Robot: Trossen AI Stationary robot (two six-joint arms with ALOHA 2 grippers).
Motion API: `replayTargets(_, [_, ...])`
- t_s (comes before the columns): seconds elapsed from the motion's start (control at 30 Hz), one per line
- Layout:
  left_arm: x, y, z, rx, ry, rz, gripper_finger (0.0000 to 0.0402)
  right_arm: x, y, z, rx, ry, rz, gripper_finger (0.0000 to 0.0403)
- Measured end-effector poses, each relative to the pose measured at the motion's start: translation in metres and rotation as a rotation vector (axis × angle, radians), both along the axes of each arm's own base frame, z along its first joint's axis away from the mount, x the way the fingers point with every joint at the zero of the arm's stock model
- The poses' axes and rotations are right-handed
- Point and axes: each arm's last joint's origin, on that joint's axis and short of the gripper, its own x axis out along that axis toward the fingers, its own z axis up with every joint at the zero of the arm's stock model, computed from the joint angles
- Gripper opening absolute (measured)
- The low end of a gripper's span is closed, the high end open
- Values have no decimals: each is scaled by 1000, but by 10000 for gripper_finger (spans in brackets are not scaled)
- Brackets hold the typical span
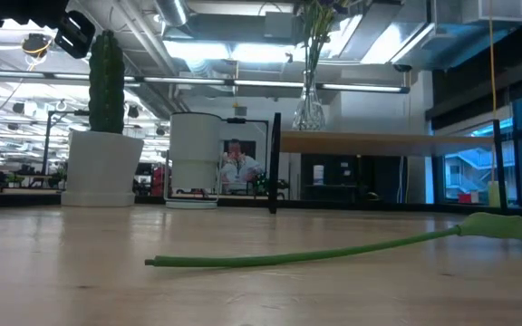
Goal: Pick and place flowers into a vace then onto a shelf
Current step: Put the purple flowers into the transparent vase
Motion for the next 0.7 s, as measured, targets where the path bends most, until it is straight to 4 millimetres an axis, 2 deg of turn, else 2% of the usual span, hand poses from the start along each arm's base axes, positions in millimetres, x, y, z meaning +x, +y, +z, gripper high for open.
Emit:
replayTargets(0.1, [0, 0, 0, 1, 4, 0, 2, 8, 4, -7, -5, -69, 56, 8])
replayTargets(0.37, [0, 0, -4, 15, 41, 0, 3, 34, 8, -41, -32, -189, 226, 8])
replayTargets(0.7, [0, 0, -6, 19, 56, 0, 4, 49, 10, -75, -25, -156, 329, 8])
